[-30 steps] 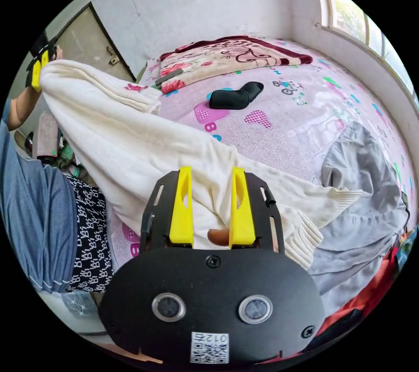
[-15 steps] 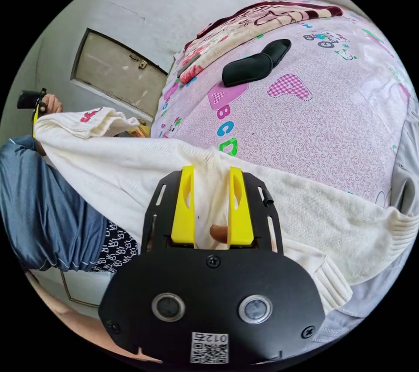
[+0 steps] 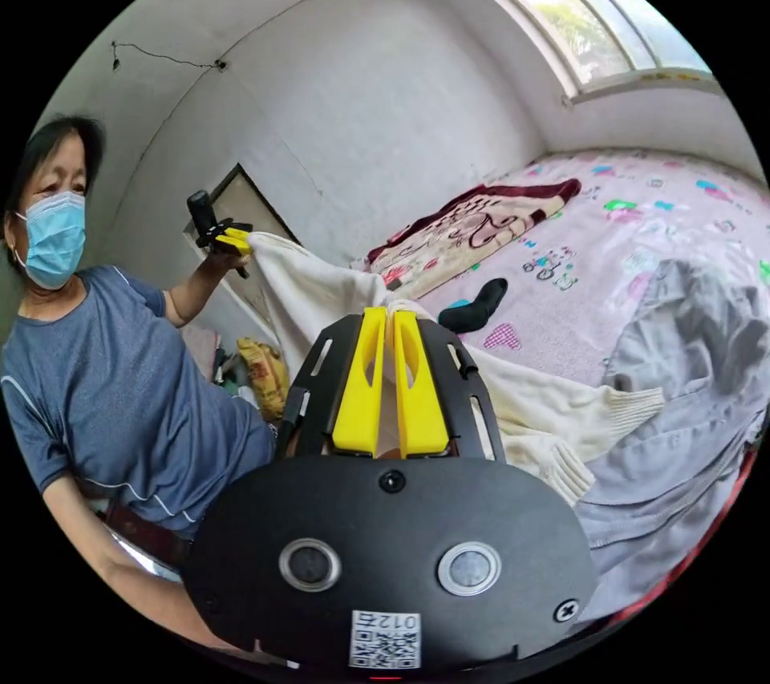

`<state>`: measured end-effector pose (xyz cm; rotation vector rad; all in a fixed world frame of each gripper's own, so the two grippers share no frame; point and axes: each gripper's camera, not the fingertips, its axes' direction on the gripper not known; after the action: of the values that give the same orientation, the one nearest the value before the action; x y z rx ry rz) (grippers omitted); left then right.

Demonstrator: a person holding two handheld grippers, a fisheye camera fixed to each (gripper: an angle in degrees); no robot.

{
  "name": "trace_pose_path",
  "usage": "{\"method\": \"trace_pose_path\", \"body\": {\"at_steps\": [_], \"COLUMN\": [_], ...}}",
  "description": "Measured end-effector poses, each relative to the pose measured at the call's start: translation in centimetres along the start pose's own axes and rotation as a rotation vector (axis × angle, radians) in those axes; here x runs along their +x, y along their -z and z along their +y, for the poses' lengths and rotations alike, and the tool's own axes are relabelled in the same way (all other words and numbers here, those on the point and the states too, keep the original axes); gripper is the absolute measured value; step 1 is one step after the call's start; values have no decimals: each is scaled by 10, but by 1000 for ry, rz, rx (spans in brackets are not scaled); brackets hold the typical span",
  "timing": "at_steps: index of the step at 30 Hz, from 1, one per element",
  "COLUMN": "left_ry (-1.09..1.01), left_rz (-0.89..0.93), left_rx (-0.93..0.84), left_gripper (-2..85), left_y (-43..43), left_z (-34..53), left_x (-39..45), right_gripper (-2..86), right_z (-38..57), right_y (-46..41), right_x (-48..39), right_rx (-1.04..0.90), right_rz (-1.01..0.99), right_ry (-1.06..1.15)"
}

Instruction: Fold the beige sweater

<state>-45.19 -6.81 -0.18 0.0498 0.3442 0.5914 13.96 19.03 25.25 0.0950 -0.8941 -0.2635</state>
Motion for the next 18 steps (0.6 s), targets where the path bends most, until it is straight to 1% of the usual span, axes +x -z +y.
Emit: {"method": "trace_pose_path", "body": {"at_steps": [2,4,5,7,10,14,16,18], "left_ry": [19,19,14,-5,-52,-76,-97,-98], "left_rz": [-34,-119,-137,-197,-274,-275,-238,-197], "left_rx": [21,62,75,135,179,177,153,113], "left_gripper": [10,10,10,11,11,12,12,12], "left_y": [16,43,50,83,118,139,131,106], "left_z": [-12,-24,-26,-29,-27,-20,-15,-13], "left_x": [-5,-1,2,18,45,70,80,83], "right_gripper": [13,12,12,11,11,11,12,13], "right_z": [-18,-33,-35,-39,-37,-31,-23,-15], "right_y": [46,94,105,140,176,208,214,210], "right_x": [-42,-105,-121,-184,-253,-316,-342,-346], "right_rx": [60,109,121,165,223,281,259,211], "right_rz": [98,194,211,263,326,369,451,538], "right_ry": [41,108,122,174,187,143,105,58]}}
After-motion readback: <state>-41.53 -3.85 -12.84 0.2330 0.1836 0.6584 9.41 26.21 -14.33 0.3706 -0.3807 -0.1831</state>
